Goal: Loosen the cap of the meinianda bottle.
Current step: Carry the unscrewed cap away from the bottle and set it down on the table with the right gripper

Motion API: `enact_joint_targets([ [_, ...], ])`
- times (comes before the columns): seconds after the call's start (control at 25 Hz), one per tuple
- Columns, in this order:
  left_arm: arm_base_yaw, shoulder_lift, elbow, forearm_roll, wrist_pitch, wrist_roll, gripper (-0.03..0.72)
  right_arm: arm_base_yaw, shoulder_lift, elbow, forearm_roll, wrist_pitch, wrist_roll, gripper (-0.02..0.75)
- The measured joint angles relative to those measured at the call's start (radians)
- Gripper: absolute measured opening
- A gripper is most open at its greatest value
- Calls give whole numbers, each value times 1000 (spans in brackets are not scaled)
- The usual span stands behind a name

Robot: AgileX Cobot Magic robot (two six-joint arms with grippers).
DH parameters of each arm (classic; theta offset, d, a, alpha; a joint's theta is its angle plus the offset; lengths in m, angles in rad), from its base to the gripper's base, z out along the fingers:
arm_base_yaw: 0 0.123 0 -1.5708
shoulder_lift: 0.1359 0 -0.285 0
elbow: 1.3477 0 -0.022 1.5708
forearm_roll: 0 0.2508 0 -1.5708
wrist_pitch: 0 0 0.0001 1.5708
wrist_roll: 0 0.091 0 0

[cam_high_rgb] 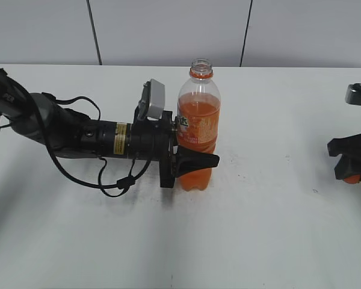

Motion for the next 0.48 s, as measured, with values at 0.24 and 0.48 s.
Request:
enact_joint_targets([
  [0.24,0,0,0,0,-1,0,391,0,106,2,57,-71,-25,275],
  [0.48,0,0,0,0,-1,0,391,0,163,2,62,-89,-26,275],
])
